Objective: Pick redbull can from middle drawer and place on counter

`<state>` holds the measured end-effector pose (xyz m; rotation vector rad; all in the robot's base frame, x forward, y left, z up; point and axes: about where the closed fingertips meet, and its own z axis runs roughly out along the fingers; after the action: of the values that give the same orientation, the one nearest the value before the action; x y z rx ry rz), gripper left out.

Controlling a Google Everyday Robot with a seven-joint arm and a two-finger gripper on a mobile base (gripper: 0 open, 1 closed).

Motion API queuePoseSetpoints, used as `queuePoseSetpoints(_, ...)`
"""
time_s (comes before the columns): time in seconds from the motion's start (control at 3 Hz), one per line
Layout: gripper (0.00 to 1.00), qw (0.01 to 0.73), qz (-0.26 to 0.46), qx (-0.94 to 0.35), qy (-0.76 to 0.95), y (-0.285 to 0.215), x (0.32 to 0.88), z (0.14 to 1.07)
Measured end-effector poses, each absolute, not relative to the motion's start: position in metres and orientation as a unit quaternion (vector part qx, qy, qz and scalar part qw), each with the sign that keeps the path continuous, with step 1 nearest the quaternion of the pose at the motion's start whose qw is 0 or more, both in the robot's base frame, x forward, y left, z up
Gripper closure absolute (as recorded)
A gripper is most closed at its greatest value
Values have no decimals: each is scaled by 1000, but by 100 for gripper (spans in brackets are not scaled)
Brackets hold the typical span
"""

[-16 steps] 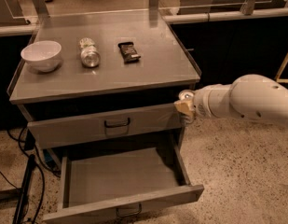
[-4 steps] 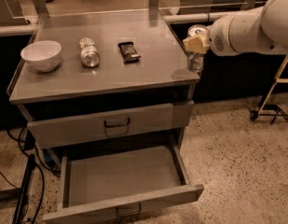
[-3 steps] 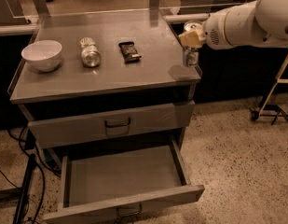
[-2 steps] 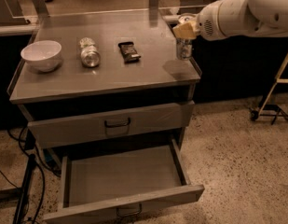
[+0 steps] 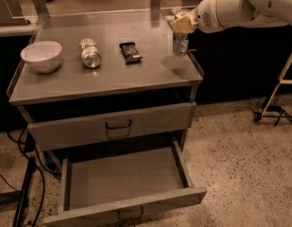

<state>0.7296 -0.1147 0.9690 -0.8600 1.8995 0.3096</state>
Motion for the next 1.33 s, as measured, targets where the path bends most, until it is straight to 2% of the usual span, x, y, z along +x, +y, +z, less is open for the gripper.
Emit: queuePoseSetpoints(1.33,100,449,203,-401,772,-79,760,924)
